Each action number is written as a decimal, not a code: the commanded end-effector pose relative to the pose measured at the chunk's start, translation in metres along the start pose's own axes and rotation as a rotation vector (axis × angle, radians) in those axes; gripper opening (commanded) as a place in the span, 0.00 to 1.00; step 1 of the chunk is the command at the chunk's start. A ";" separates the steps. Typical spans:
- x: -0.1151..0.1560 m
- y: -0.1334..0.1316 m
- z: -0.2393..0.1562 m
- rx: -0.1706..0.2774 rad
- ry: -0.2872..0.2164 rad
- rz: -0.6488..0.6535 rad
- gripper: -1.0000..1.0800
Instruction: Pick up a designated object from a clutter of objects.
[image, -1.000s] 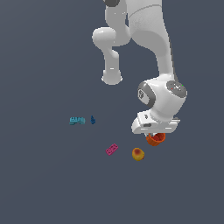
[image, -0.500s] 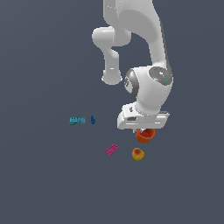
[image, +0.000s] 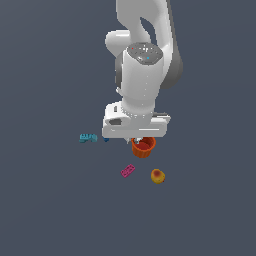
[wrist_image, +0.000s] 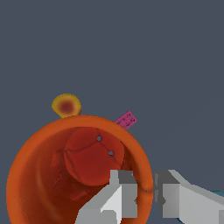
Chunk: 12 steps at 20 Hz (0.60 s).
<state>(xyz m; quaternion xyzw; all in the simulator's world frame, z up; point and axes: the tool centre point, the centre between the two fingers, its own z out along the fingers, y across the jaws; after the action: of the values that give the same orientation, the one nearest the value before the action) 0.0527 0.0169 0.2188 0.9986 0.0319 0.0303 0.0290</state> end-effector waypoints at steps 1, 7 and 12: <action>0.002 0.027 -0.020 0.001 0.001 -0.001 0.00; 0.009 0.092 -0.064 0.002 0.002 -0.001 0.00; 0.015 0.145 -0.100 0.001 0.002 -0.001 0.00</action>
<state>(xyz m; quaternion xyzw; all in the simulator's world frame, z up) 0.0687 -0.1059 0.3148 0.9986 0.0321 0.0305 0.0285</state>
